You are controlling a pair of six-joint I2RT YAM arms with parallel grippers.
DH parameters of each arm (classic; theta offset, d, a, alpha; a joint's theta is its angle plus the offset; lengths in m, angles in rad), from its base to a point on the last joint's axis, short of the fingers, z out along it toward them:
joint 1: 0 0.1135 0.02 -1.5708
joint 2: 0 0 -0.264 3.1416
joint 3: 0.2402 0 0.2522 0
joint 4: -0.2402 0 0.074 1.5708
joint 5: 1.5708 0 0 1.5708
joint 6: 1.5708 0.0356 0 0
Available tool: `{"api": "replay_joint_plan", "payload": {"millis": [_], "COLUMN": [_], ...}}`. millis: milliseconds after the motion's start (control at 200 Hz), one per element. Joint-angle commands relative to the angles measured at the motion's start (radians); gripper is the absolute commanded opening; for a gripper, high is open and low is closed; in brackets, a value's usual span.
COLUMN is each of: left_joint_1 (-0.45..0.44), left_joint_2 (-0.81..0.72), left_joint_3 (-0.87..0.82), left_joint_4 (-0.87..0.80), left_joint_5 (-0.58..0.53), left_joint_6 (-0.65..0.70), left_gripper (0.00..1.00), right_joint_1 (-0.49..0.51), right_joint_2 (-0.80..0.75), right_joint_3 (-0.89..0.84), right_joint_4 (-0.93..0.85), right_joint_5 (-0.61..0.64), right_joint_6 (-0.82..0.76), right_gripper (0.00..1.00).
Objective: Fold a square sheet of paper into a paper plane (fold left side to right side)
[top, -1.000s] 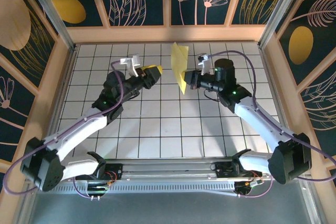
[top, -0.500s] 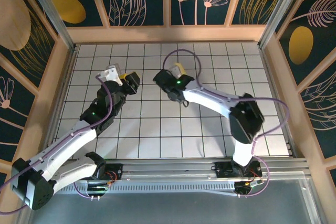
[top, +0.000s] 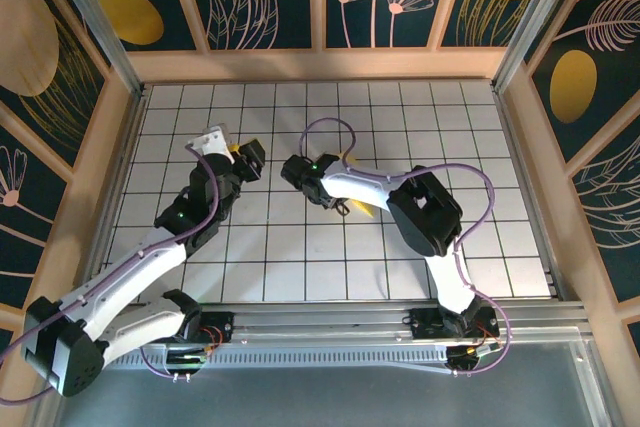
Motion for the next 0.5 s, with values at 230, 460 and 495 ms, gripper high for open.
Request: {"api": "replay_joint_plan", "payload": {"millis": [230,460,495], "left_joint_1": [-0.004,-0.005,-0.005], "left_joint_2": [0.104,0.293,0.322], "left_joint_3": [0.056,0.097,0.108], "left_joint_4": [0.008,0.045,0.039], "left_joint_5": [0.119,0.312,0.328], "left_joint_6": [-0.042,-0.135,-0.144], "left_gripper": [0.56,0.60,0.60], "right_joint_1": [-0.183,-0.347,-0.365], "right_joint_2": [-0.336,-0.580,-0.615], "right_joint_3": [-0.174,-0.422,-0.461], "right_joint_4": [0.250,0.519,0.560], "right_joint_5": [-0.367,-0.536,-0.566], "right_joint_6": [0.027,0.079,0.097], "right_gripper": [0.67,0.83,0.86]}}
